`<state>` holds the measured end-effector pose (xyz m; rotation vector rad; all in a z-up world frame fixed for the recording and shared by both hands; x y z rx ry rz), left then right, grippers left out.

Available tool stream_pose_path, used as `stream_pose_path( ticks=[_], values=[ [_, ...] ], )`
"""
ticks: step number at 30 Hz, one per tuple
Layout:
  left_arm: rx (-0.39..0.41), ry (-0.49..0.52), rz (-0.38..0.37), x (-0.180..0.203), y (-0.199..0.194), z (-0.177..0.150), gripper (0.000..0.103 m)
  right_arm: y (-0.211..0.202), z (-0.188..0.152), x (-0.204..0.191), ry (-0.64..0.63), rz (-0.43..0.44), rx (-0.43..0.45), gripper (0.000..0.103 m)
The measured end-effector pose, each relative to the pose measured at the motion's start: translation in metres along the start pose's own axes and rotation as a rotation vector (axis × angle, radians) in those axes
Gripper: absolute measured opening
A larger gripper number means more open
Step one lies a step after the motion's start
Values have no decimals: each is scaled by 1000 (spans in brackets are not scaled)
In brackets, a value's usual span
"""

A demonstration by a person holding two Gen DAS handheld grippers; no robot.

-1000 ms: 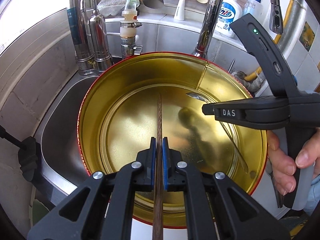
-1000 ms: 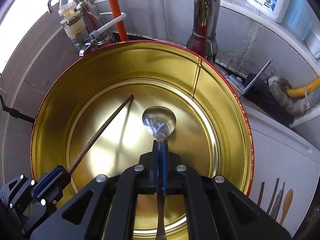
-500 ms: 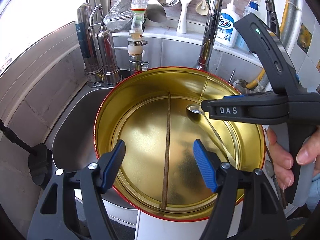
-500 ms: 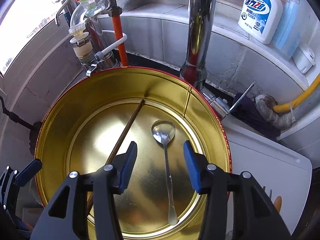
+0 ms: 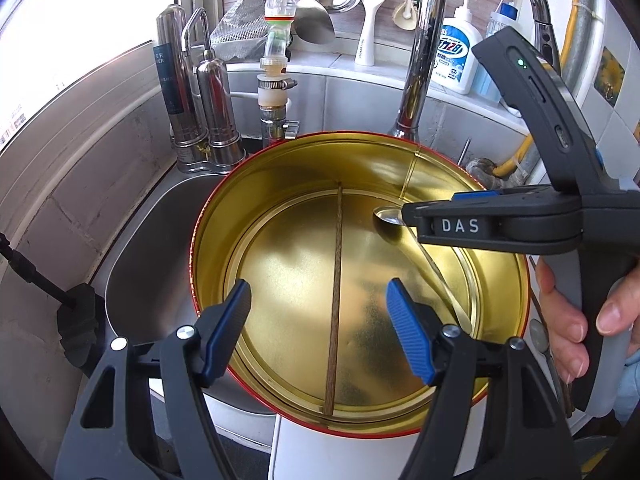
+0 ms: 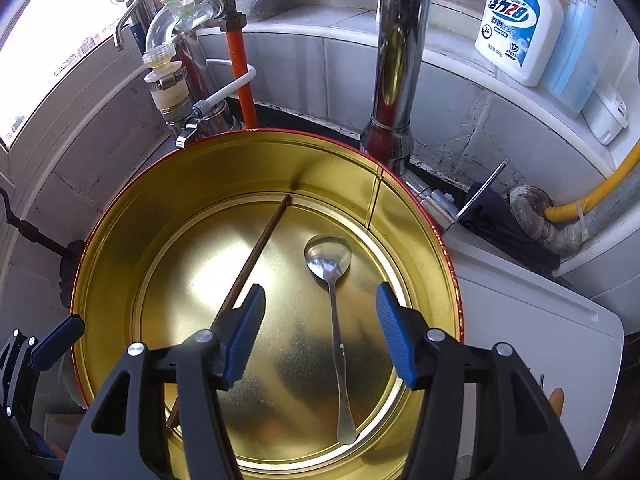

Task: Organize utensils
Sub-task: 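Open the left tool dropping the chopstick while the right tool releases the spoon into the tin, then move both tools back from the tin to the utensils on the board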

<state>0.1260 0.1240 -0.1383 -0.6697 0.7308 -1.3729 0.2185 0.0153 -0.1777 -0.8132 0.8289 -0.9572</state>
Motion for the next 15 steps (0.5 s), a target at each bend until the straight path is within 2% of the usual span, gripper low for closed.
stream_pose_path(
  ticks=[3, 6, 15],
  values=[
    [7, -3, -2, 1, -2, 1, 73, -5, 1, 1, 7, 2, 18, 82],
    [11, 4, 0, 3, -3, 2, 76, -12, 2, 2, 6, -7, 35, 87],
    [26, 12, -44, 9, -16, 3, 76, -38, -6, 7, 10, -33, 82, 91]
  ],
)
Point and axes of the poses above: each gripper's, at about its wrist camera, not at the fingertips, and y roughly the way its jaws point, x to its right, z to its top, the point moved 8 cm from there along y, roughly the way its jaws point, and after that the axes turned 8 degrees about z, right-handed, at the moved point
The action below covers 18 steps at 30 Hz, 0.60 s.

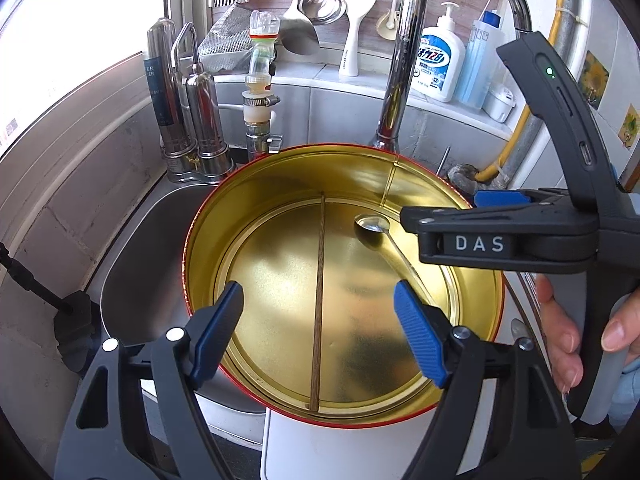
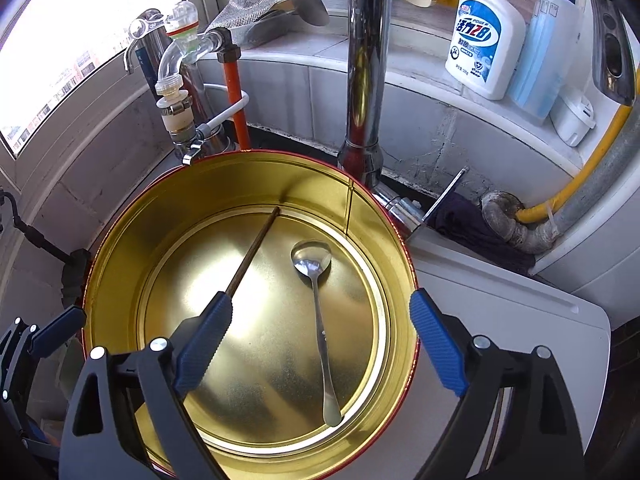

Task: Organize utensils
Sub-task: 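Move both tools back from the tin to the utensils on the board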

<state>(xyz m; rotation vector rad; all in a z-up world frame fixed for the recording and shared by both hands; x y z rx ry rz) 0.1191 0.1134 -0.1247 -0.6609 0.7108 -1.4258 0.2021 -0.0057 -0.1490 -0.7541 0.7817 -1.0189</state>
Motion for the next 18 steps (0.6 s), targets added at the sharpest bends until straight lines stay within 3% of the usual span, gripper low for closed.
stream_pose_path(
  ticks=[10, 18],
  values=[
    [10, -16, -20, 3, -17, -7, 79, -35, -22, 8, 29, 6, 42, 92],
    [6, 12, -101, 54, -29, -19, 79, -74, -57, 55, 96, -38, 98, 92]
  ],
)
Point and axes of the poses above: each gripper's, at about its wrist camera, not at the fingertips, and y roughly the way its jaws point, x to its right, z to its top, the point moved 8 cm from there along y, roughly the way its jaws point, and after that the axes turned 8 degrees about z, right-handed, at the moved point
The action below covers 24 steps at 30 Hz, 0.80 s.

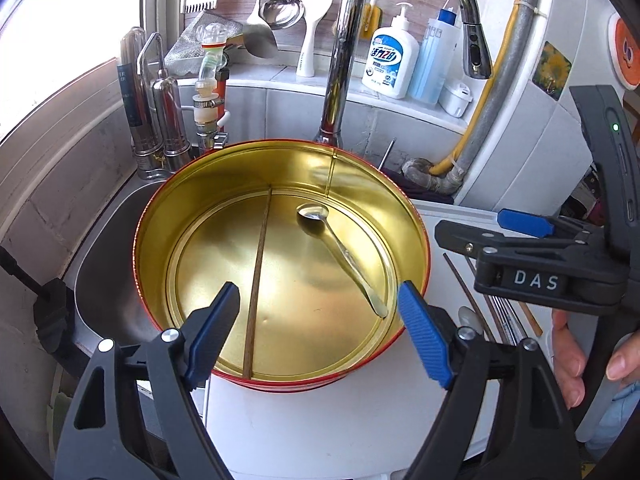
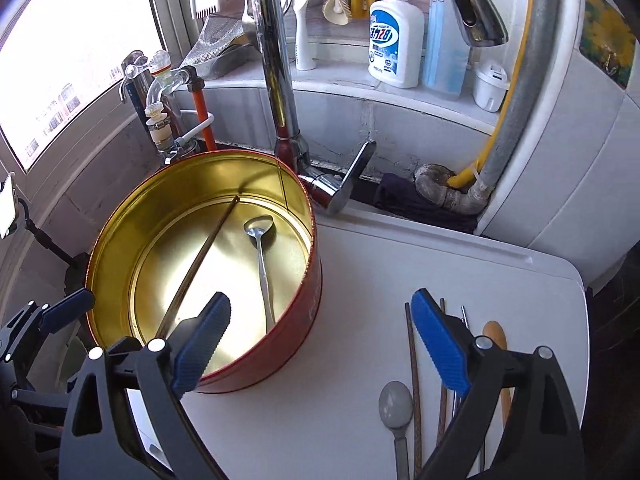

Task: Organize utensils
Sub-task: 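Move both tools back from the tin to the utensils on the board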

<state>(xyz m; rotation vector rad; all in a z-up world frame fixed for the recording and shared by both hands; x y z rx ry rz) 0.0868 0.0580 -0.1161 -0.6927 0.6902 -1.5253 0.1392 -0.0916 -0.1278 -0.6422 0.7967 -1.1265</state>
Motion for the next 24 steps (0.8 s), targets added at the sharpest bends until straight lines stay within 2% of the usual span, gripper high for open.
stream_pose_path(
  ticks=[7, 13, 18, 24],
  values=[
    [-10, 59, -129, 79, -6, -13, 79, -41, -40, 75, 98, -77, 15, 92],
    [-46, 150, -177, 139, -2, -25, 79, -64, -71, 125, 187, -120, 9, 92],
    [-90, 191, -194, 167, 5, -39, 79, -73, -88, 149, 227, -131, 2, 92],
    [-145, 192, -186, 179, 18, -54, 79, -72, -101, 161, 237, -125, -9, 92]
  ],
)
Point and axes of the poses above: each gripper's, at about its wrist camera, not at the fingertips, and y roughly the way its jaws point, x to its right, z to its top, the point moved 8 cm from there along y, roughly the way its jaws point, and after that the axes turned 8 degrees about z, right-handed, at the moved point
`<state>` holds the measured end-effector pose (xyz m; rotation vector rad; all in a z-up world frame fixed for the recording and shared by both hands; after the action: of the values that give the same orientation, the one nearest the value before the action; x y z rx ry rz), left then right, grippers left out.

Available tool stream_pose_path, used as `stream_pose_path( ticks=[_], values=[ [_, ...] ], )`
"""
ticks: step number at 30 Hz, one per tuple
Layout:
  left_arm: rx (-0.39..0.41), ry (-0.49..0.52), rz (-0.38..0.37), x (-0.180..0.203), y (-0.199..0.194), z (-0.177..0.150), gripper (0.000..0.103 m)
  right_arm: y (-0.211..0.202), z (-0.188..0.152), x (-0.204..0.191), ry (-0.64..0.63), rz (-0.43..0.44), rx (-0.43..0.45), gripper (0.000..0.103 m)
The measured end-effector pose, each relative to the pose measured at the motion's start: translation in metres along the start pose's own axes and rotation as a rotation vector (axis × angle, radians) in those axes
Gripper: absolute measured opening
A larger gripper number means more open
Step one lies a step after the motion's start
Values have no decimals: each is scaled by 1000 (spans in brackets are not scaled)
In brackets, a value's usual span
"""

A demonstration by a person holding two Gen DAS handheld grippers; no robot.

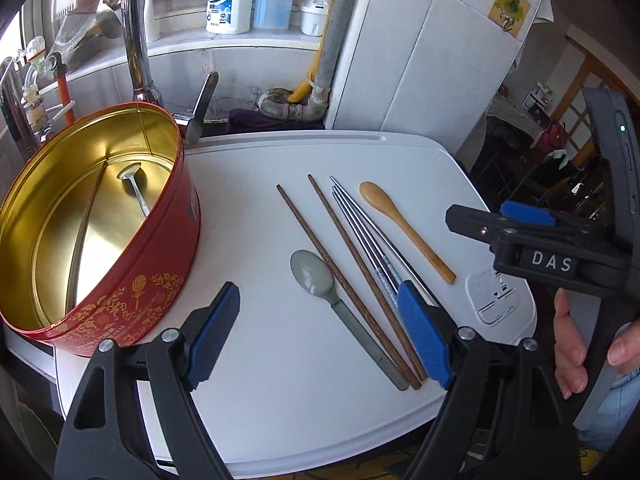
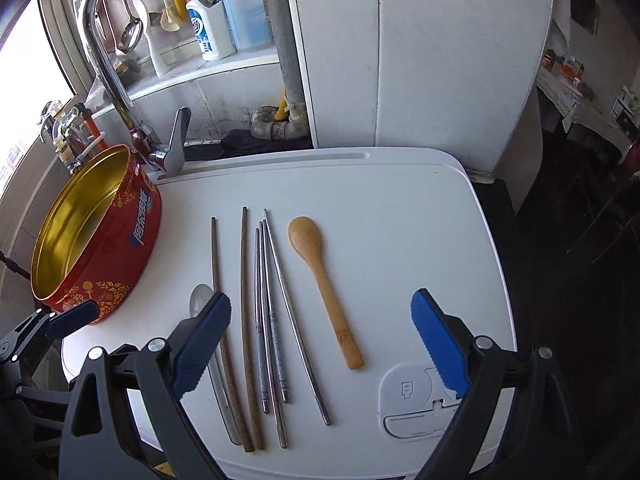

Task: Organize utensils
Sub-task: 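Move both tools back from the tin to the utensils on the board, then grasp the grey spoon with the left tool while the right tool grasps the wooden spoon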

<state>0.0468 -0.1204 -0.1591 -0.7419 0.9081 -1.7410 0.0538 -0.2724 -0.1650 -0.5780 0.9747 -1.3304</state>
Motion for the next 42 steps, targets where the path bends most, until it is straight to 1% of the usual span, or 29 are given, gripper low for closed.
stream_pose_path(
  ticks=[3, 11, 17, 23, 27, 35, 37, 38, 40, 41, 42],
  values=[
    [-25, -4, 8, 2, 11, -3, 79, 5, -2, 3, -16, -9, 1, 92],
    [-101, -27, 70, 2, 44, -21, 79, 27, -3, 14, -45, -3, -36, 92],
    [-128, -47, 132, 0, 63, -20, 79, 48, 1, 22, -105, -23, -56, 92],
    [-160, -62, 168, -1, 81, -18, 79, 72, 7, 27, -153, -19, -85, 92],
    [-152, -20, 228, -3, 86, -16, 79, 87, 12, 27, -180, -9, -96, 92],
    [-127, -11, 230, -5, 87, -14, 79, 108, 19, 20, -269, 0, -95, 92],
    [-127, -11, 230, -7, 87, -17, 79, 111, 15, 17, -298, 19, -102, 87],
    [-125, -10, 229, -8, 86, -19, 79, 110, 14, 16, -307, 28, -87, 84],
    [-124, -11, 229, -10, 85, -22, 78, 108, 14, 13, -315, 64, -77, 77],
    [-119, -10, 226, -10, 84, -22, 68, 106, 12, 11, -311, 98, -87, 66],
    [-112, -4, 224, -9, 82, -22, 58, 103, 12, 10, -319, 105, -94, 54]
  ],
)
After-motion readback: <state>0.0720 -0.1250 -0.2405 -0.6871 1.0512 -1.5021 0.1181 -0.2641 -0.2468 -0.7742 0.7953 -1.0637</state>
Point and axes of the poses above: each gripper's, at about its wrist camera, not at the fingertips, and y roughly the way its jaws point, x to its right, z to its top, the point moved 8 cm from there along y, roughly the way its jaws point, and after that the axes turned 8 degrees about z, right-handed, at the moved point
